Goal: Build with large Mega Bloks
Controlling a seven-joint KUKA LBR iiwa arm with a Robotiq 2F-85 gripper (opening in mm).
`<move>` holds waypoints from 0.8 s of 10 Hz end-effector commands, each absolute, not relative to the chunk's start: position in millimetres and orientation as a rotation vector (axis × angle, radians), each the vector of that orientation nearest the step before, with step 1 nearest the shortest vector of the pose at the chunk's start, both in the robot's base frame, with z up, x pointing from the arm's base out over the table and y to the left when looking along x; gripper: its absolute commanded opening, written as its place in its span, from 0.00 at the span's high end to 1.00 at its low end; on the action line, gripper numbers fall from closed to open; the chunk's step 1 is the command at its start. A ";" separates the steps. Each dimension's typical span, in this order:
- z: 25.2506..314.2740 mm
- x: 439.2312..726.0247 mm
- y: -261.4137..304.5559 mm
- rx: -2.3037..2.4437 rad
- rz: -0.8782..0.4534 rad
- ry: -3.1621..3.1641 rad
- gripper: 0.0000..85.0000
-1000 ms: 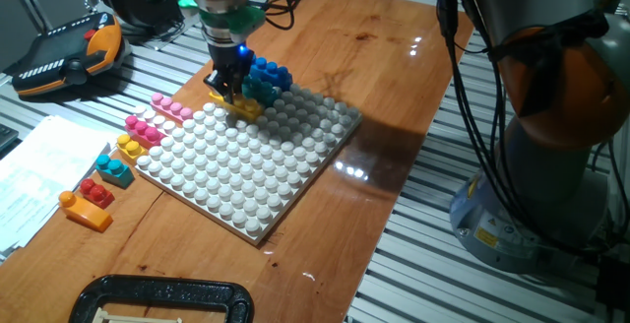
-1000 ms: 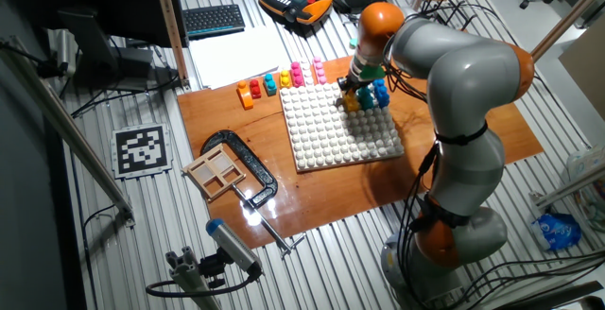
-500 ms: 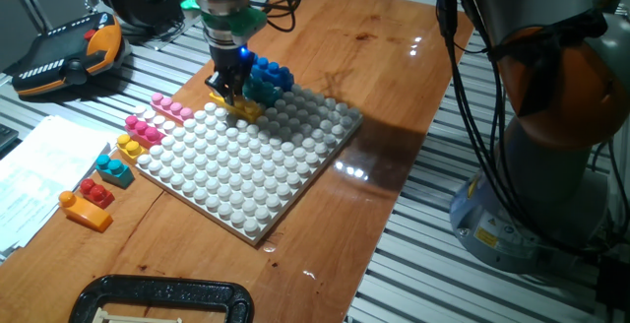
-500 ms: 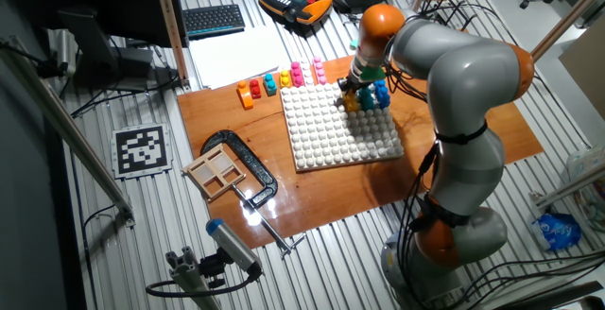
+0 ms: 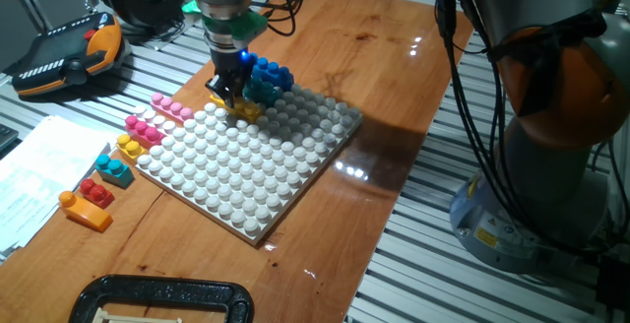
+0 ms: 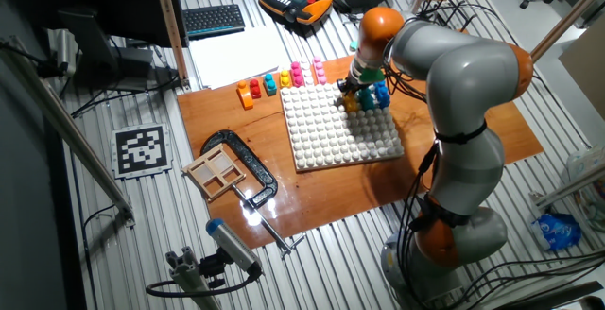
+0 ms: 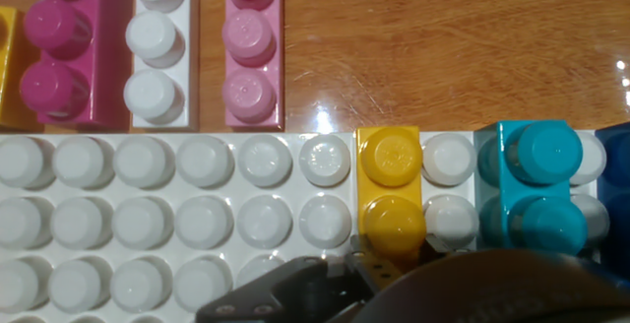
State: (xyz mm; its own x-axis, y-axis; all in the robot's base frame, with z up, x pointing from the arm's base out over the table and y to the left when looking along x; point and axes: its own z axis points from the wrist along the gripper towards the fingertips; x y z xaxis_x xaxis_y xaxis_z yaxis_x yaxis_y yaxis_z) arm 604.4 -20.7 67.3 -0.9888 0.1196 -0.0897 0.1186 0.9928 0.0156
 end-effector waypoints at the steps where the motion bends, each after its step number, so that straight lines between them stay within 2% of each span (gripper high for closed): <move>1: 66.4 604.2 -20.2 0.184 0.016 3.044 1.00; 8: 62.7 604.2 -18.6 0.185 0.006 3.030 1.00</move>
State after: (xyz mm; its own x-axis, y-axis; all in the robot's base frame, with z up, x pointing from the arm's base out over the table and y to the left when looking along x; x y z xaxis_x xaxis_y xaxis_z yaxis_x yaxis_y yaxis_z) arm 604.3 -18.5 62.6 -0.9869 0.1216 -0.1057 0.1211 0.9926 0.0115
